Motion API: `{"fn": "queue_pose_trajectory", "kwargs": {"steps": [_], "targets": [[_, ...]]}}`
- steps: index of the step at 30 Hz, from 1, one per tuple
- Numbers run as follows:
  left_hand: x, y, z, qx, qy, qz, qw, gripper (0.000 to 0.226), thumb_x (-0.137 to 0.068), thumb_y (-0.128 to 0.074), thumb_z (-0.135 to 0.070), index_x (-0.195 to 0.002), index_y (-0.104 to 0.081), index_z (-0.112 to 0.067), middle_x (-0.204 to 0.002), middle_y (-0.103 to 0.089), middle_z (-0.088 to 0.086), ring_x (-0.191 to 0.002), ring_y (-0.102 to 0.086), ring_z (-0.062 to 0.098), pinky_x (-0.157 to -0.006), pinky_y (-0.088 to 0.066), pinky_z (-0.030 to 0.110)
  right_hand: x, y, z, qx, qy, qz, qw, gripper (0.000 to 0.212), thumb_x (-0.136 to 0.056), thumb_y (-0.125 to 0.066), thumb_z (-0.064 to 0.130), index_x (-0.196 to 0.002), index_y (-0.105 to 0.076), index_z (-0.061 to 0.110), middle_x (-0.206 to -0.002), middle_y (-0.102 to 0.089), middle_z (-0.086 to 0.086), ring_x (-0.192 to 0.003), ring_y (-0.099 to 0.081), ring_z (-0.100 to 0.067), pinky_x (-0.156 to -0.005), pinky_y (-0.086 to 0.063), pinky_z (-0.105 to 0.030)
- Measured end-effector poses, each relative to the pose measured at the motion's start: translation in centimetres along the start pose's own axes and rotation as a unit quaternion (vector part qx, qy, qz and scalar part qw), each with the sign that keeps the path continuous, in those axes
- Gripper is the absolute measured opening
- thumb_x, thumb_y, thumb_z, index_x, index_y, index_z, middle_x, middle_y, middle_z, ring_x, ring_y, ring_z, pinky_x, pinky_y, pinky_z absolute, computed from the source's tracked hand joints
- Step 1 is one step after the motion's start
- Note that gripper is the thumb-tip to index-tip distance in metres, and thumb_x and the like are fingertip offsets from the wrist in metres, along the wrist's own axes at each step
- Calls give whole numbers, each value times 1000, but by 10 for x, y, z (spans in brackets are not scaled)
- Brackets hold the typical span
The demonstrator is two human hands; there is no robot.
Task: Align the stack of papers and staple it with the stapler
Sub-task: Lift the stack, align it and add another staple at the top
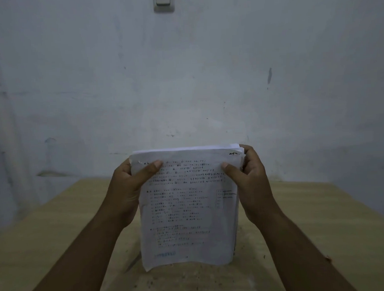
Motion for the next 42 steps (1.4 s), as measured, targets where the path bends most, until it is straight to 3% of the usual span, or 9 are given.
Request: {"fn": "queue_pose_trajectory", "kwargs": {"steps": [8, 14, 17, 20, 23, 27, 35, 38, 42], "targets": [[7, -7, -2, -90, -69, -14, 993, 39, -81, -70, -20, -119, -59, -24, -103, -68, -5, -90, -70, 10, -66, -58, 22, 4, -3, 5, 63, 22, -6, 998, 18, -100, -51, 22, -118, -51, 26, -96, -63, 14, -79, -65, 4, -63, -55, -21], [10, -19, -3, -221, -192, -74, 953, 23, -96, -56, -9, -112, -48, -22, -96, -58, -8, -79, -62, 1, -61, -55, 19, 3, -12, 15, 126, 55, -13, 990, 14, -102, -48, 17, -115, -46, 20, -85, -63, 9, -71, -66, -4, -61, -57, -36], [14, -26, -6, -235, -222, -93, 942, 36, -94, -57, -7, -118, -42, -30, -98, -57, -7, -78, -63, 5, -62, -55, 22, 3, -14, 20, 160, 89, -7, 983, 32, -100, -47, 11, -125, -39, 30, -86, -63, -5, -57, -60, -20, -51, -52, -41], [13, -20, -16, -343, -288, -62, 892, 48, -89, -67, -14, -127, -42, -30, -92, -57, -1, -72, -62, 12, -59, -53, 12, 0, -7, 24, 284, 136, 39, 948, 56, -96, -47, 8, -140, -32, 40, -114, -59, -12, -63, -51, -13, -56, -41, -17], [4, -10, -25, -483, -330, -18, 811, 39, -85, -67, -30, -120, -59, -17, -103, -58, -8, -84, -53, 2, -71, -43, 5, -4, -2, 27, 415, 141, 59, 897, 48, -96, -47, 17, -141, -42, 34, -110, -51, -2, -76, -51, -2, -58, -41, -14], [-3, -4, -29, -528, -329, 14, 783, 38, -80, -68, -39, -109, -62, -15, -101, -57, -6, -86, -52, 6, -67, -40, 9, -4, -1, 28, 438, 143, 48, 886, 42, -96, -49, 24, -138, -46, 31, -112, -50, 0, -80, -53, -7, -64, -47, -17], [-2, 5, -25, -515, -322, 12, 794, 48, -79, -66, -49, -115, -57, -19, -105, -58, -7, -91, -59, 13, -58, -52, 18, -3, 2, 22, 369, 137, 13, 919, 38, -93, -57, 22, -130, -47, 26, -110, -59, 1, -89, -61, -11, -72, -59, -30], [2, 2, -20, -406, -272, -33, 872, 42, -78, -78, -33, -111, -54, -22, -96, -56, -12, -84, -62, 8, -53, -55, 19, 2, 2, 16, 253, 64, -18, 965, 47, -93, -61, 18, -132, -37, 29, -91, -62, 2, -72, -65, -10, -56, -57, -27], [11, 2, -1, -150, -80, -36, 985, 51, -71, -82, -26, -115, -60, -13, -100, -71, 0, -87, -71, 12, -63, -58, 22, 12, 4, -5, 66, -44, -26, 996, 33, -92, -66, 17, -121, -53, 24, -98, -71, 1, -86, -71, -14, -71, -62, -34]]}}
Point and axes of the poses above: each hand's wrist, its own x-axis away from the middle knuckle, its own y-axis out of the back of the hand, z = x × y, the point moved 1 cm from there along -x, towards the middle knuckle
